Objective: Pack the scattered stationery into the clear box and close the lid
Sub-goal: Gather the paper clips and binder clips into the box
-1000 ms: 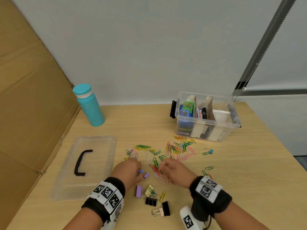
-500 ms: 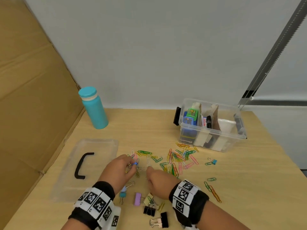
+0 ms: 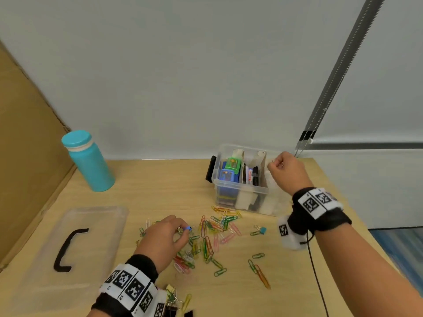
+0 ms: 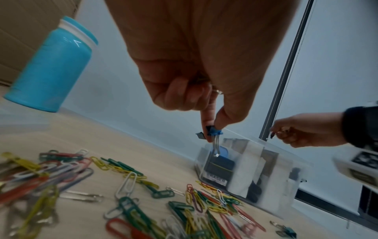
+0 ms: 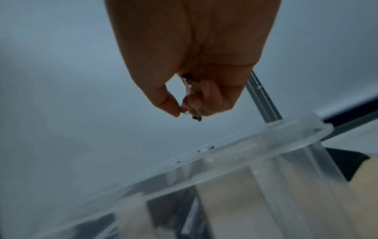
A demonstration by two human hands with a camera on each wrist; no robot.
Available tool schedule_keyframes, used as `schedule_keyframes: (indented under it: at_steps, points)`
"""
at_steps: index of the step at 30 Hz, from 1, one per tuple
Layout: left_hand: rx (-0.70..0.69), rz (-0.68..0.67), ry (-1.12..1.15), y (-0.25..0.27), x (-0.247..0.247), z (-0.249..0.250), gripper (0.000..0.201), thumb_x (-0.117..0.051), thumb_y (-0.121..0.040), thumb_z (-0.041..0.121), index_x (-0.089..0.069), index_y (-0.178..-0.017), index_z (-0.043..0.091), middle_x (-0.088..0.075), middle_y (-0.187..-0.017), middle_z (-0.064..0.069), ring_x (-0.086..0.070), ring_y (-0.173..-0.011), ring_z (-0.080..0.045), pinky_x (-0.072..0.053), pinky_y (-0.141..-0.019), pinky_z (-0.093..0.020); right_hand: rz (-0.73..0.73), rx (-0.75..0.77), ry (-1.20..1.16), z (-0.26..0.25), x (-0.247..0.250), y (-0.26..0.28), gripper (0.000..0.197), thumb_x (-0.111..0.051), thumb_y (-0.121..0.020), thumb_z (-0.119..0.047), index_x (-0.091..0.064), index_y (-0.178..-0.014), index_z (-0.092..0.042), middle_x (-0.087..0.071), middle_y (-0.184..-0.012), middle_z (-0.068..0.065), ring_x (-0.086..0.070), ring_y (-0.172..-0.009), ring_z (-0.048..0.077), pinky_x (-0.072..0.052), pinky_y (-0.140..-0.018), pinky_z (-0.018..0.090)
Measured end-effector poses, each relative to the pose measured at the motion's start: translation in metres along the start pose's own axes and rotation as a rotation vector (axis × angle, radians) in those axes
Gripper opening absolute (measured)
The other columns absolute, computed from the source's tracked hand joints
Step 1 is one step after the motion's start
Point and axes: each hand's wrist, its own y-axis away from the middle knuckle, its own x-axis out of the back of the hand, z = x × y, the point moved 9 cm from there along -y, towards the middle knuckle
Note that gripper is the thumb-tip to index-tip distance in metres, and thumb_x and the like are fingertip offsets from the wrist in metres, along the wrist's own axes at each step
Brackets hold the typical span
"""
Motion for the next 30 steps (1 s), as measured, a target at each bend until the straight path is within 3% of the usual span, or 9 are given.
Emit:
schedule_keyframes:
  at_steps: [5,7,9,11,13,15,18,24,30]
  points:
    - [-0.011,-0.061,-0.043,0.004,-0.011,0.017,0.011,-0.047,-0.096,0.033,-0.057,-0.098,0.031,-0.058,-0.101,0.008,-0.056,-0.103,-0.014,-0.036,-0.072,-0.017,-0.224,-0.121,-0.048,0.024,-0.021,-0.048,0.019,-0.051,-0.092,-0.022,-0.051,-0.079,-0.008,-0.06,-0.086,0.024,-0.057,-0.076,0.027,-0.051,-0.072,0.04]
    - [-0.008,-0.086,-0.047,0.006,-0.015,0.021,0.009,-0.045,-0.096,0.035,-0.055,-0.096,0.034,-0.058,-0.104,0.01,-0.056,-0.105,-0.015,-0.039,-0.076,-0.019,-0.32,-0.184,-0.109,0.03,-0.028,-0.053,0.029,-0.049,-0.095,-0.025,-0.053,-0.112,-0.002,-0.057,-0.117,0.024,-0.06,-0.096,0.029,-0.049,-0.085,0.039]
    - [-0.012,-0.126,-0.055,0.008,-0.023,0.027,0.016,-0.045,-0.096,0.036,-0.058,-0.103,0.032,-0.058,-0.12,0.007,-0.052,-0.119,-0.013,-0.042,-0.089,-0.022,-0.351,-0.186,-0.055,0.034,-0.028,-0.051,0.047,-0.043,-0.098,-0.026,-0.036,-0.14,-0.005,-0.044,-0.141,0.017,-0.05,-0.121,0.031,-0.039,-0.102,0.039]
    - [-0.046,-0.156,-0.066,0.008,-0.029,0.041,0.019,-0.044,-0.097,0.036,-0.059,-0.107,0.03,-0.057,-0.116,0.009,-0.054,-0.112,-0.009,-0.043,-0.091,-0.02,-0.292,-0.113,-0.025,0.032,-0.022,-0.041,0.046,-0.038,-0.099,-0.022,-0.033,-0.143,-0.007,-0.038,-0.147,0.014,-0.04,-0.132,0.028,-0.031,-0.108,0.037]
    - [-0.085,-0.151,-0.04,0.002,-0.029,0.058,0.019,-0.044,-0.096,0.036,-0.059,-0.106,0.03,-0.055,-0.102,0.012,-0.057,-0.095,-0.007,-0.046,-0.086,-0.021,-0.208,-0.039,-0.01,0.033,-0.018,-0.018,0.042,-0.037,-0.099,-0.018,-0.037,-0.14,-0.008,-0.039,-0.146,0.012,-0.039,-0.133,0.025,-0.03,-0.108,0.034]
    - [-0.134,-0.136,-0.022,-0.012,-0.026,0.081,0.019,-0.045,-0.096,0.036,-0.06,-0.105,0.029,-0.055,-0.098,0.014,-0.056,-0.091,-0.005,-0.047,-0.082,-0.021,-0.124,0.019,0.089,0.044,-0.02,0.008,0.043,-0.036,-0.099,-0.018,-0.035,-0.141,-0.006,-0.034,-0.149,0.012,-0.035,-0.136,0.024,-0.028,-0.111,0.034]
    - [-0.209,-0.113,-0.047,-0.047,-0.019,0.128,0.02,-0.045,-0.096,0.035,-0.059,-0.105,0.025,-0.055,-0.095,0.012,-0.052,-0.085,-0.004,-0.042,-0.074,-0.015,-0.026,0.053,0.202,0.067,-0.033,0.033,0.056,-0.028,-0.099,-0.031,-0.018,-0.149,-0.008,-0.013,-0.159,0.008,-0.016,-0.145,0.022,-0.024,-0.116,0.038]
    - [-0.244,-0.137,-0.201,-0.154,-0.043,0.216,0.024,-0.047,-0.094,0.023,-0.063,-0.103,0.008,-0.063,-0.103,-0.012,-0.061,-0.093,-0.029,-0.051,-0.083,-0.038,0.107,0.064,0.154,0.071,-0.038,0.045,0.059,-0.021,-0.099,-0.034,-0.009,-0.151,-0.009,-0.007,-0.16,0.005,-0.009,-0.147,0.021,-0.026,-0.116,0.037]
    - [-0.129,-0.25,-0.354,-0.22,-0.078,0.225,0.026,-0.054,-0.091,0.02,-0.061,-0.108,0.002,-0.063,-0.114,-0.016,-0.06,-0.105,-0.033,-0.047,-0.082,-0.034,0.137,0.086,0.229,0.069,-0.037,0.045,0.069,-0.005,-0.096,-0.045,-0.021,-0.149,-0.003,-0.014,-0.158,0.009,-0.015,-0.146,0.023,-0.025,-0.116,0.033]
